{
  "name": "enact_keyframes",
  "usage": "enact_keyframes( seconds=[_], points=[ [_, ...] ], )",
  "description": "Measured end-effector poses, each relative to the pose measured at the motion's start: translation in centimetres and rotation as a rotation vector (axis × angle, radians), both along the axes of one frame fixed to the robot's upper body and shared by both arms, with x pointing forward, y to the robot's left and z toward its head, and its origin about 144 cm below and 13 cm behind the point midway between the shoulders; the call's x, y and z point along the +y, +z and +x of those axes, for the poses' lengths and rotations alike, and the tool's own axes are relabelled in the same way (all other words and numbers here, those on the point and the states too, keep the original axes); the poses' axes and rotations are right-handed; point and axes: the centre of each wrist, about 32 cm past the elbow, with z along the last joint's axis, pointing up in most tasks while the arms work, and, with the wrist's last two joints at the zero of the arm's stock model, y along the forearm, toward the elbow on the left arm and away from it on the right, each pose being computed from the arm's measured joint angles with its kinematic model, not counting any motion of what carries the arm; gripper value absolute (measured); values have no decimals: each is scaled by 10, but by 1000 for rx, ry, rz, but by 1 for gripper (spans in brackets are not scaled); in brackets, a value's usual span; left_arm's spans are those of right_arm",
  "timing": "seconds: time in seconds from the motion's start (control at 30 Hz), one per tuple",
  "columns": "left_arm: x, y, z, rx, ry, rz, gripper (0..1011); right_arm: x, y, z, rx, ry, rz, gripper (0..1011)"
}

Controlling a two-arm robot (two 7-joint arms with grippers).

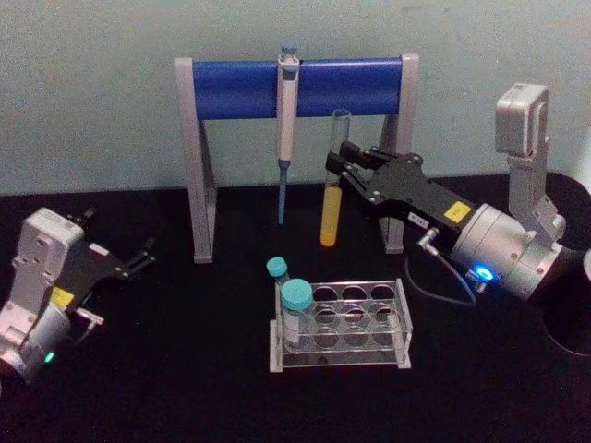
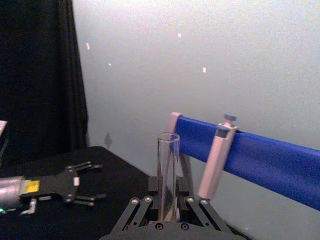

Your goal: Pick up the test tube from the test tube rack, shake it, then place it back into the test tube rack.

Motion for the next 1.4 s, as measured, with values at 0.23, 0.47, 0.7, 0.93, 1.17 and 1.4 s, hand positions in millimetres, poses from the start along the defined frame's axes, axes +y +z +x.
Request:
enact_keyframes(
  seconds=[0.23, 0.47, 0.7, 0.93, 1.17, 1.4],
  points=[
    [0, 0, 0, 0, 0, 0, 1001, -3, 1, 2, 3, -39, -1, 221],
    [0, 0, 0, 0, 0, 0, 1001, -2, 0, 3, 7, -45, 1, 221],
    [0, 0, 0, 0, 0, 0, 1001, -5, 0, 4, 13, -75, 5, 221],
    [0, 0, 0, 0, 0, 0, 1001, -25, 2, -13, 9, -132, -5, 221],
    [0, 0, 0, 0, 0, 0, 1001, -35, 1, -39, 21, -121, -3, 221],
    [0, 0, 0, 0, 0, 0, 1001, -19, -4, -46, 40, -30, 13, 221]
  ],
)
